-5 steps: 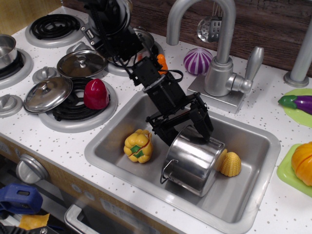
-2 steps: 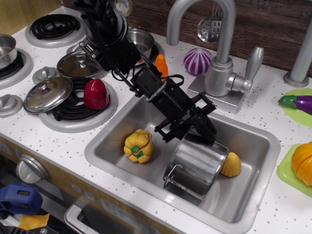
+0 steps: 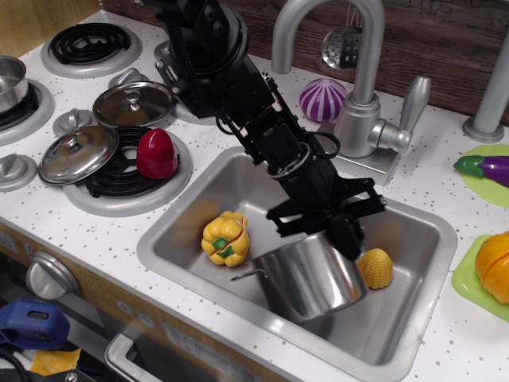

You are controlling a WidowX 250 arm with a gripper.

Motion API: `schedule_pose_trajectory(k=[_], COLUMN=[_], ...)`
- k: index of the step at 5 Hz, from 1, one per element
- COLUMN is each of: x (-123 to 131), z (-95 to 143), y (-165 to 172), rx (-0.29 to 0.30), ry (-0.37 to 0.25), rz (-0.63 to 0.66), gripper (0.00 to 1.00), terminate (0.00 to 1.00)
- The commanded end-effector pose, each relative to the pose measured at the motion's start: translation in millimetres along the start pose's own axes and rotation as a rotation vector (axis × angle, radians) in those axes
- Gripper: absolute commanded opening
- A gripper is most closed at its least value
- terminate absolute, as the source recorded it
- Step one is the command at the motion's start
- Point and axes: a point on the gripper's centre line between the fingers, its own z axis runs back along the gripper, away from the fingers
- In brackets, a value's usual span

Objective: Flip pot upright in sink

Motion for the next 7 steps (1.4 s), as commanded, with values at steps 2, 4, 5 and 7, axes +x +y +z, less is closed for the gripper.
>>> schedule_pose_trajectory(k=[2, 4, 5, 7], x=[15, 16, 16, 16], z=[12, 5, 5, 5], y=[-13, -7, -7, -7], rx=[0.175, 0.232, 0.232, 0.232], ry=[-0.265, -0.335, -0.335, -0.335], rz=[-0.157, -0.236, -0.236, -0.236], gripper=[0.0, 1.0, 1.0, 1.0], terminate=[0.0, 0.0, 0.0, 1.0])
